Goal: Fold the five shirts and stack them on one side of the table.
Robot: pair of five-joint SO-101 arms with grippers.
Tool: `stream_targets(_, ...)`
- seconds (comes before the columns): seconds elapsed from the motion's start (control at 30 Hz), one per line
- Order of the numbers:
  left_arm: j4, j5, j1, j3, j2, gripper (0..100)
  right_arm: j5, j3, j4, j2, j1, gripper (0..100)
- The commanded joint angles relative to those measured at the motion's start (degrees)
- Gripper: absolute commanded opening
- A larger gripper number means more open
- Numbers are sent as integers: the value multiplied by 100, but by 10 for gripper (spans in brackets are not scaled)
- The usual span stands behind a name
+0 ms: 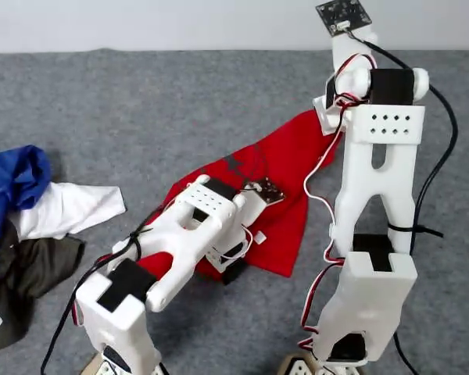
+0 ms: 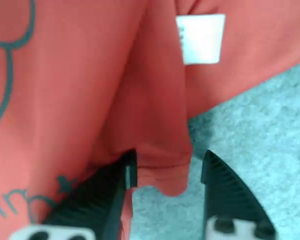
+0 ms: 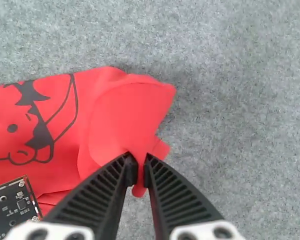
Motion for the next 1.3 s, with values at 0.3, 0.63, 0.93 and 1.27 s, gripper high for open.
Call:
stream_targets(0.3, 220, 26, 18, -743, 598, 6, -44, -70, 215, -268, 259, 10)
stream_targets(0.63, 677, 26, 0, -769, -1943, 6, -18, -62, 215, -479, 664, 10)
stream_targets(0.93, 132, 26, -1108, -778, -4844, 6, -18, -62, 215, -1640, 637, 10)
stream_targets(1.27, -1213, 26, -2549, -778, -6374, 6, -18, -62, -268, -3723, 646, 10)
